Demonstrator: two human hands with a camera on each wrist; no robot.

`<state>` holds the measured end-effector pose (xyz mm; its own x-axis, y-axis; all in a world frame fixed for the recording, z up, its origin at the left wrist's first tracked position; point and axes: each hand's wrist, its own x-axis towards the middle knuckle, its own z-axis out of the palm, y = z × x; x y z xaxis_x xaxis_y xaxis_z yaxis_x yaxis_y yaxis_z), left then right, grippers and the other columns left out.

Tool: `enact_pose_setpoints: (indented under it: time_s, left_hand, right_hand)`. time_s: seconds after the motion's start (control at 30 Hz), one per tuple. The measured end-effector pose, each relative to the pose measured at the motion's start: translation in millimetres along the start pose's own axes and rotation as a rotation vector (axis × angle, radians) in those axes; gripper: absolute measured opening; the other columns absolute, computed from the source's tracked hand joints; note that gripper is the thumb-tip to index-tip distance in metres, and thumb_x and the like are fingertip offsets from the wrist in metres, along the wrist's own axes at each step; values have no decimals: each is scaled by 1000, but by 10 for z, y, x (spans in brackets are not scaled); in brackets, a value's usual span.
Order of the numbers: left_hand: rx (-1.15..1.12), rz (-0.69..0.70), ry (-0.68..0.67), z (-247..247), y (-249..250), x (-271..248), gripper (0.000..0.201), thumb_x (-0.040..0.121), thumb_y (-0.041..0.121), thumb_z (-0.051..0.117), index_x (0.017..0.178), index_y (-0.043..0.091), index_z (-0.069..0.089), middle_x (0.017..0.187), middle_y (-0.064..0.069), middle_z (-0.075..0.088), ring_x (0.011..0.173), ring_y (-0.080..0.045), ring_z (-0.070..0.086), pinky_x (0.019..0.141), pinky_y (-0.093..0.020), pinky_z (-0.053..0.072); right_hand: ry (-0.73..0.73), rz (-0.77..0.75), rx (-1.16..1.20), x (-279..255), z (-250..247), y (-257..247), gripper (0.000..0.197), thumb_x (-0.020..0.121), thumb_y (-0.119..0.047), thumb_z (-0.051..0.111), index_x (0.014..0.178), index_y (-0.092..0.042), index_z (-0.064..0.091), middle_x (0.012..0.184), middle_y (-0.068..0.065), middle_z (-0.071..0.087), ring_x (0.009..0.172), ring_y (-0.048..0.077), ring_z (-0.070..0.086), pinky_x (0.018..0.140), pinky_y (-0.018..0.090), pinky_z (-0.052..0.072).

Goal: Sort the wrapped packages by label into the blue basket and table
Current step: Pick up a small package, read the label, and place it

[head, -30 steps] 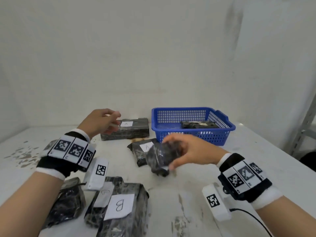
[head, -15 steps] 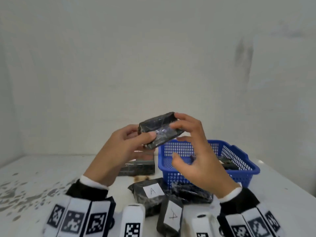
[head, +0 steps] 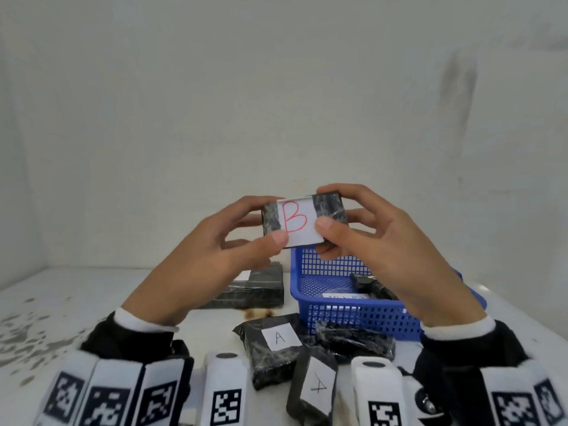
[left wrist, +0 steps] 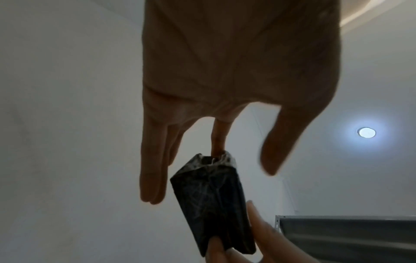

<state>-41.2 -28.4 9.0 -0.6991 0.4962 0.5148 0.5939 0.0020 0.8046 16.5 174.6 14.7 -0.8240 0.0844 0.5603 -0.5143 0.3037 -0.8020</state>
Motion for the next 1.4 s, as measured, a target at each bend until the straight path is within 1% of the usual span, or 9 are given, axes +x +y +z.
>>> enact_pose_setpoints:
  time_s: [0.27,0.47,0.57,0.67,0.9,1.0,1.1,1.27,1.4]
  left_hand:
    - [71,32,94,96,63,-3,51,62,52,73,112,46,65,102,10,74,95,-14,72,97,-44,51]
    - [88,40,160,156,97,-13,46,63,47,75,108,43,66,96,10,75,89,-14,72,93,-43,54]
    - [102,56,169,191,112,-19,51,64,48,84,111,41,65,95,12,74,87,-11,71,85,-33,58]
    - [97,72,168,223,123,-27,54,61,41,77,113,37,63,94,12,75,83,-7,71,76,-22,58]
    - [73,73,183,198,116,-12,39,68,47,71,106,43,66,99,7,75,89,-20,72,89,-42,56]
    - [52,76,182,197,148,-30,38,72,52,79,105,35,69,97,5,74,82,-20,73,83,-42,58]
    - [8,71,182,201,175,-43,42,66,46,69,103,27,70,92,2,75,72,-20,72,74,-42,59]
    - [-67,67,191,218,152,-41,28,75,36,78,98,20,72,95,-3,75,76,-22,72,82,-44,58]
    - [-102,75,203,260,155,-37,31,71,35,74,96,17,71,94,-3,75,71,-20,71,76,-36,56]
  right_hand:
    - [-22,-2,29,-62,-85,-93,46,70,-29,76,115,-30,67,102,4,75,75,18,75,71,17,56]
    - [-6,-5,9,-54,-46,-90,41,73,-28,79,112,-28,67,102,5,74,72,20,74,74,25,60]
    - [0,-19,-4,-70,-28,-102,40,73,-28,81,109,-30,65,101,4,73,69,20,73,70,24,59]
    - [9,-24,-26,-95,-13,-140,44,67,-35,81,107,-32,64,100,1,72,66,16,72,65,21,58]
    - [27,-34,-19,-98,3,-149,41,64,-37,77,102,-30,66,96,1,70,62,17,70,65,24,58]
    - [14,-38,-20,-104,-8,-153,39,66,-38,75,103,-29,68,92,0,72,65,19,71,68,23,59]
    - [14,-49,-26,-105,-18,-153,35,68,-37,75,102,-29,70,94,1,73,67,23,73,71,25,60]
    - [21,-60,-32,-98,-23,-142,30,70,-39,74,98,-28,72,91,-2,72,66,23,74,70,24,59]
    - [18,-71,-14,-91,-30,-138,29,68,-40,74,95,-28,71,90,-3,72,64,21,73,68,21,57]
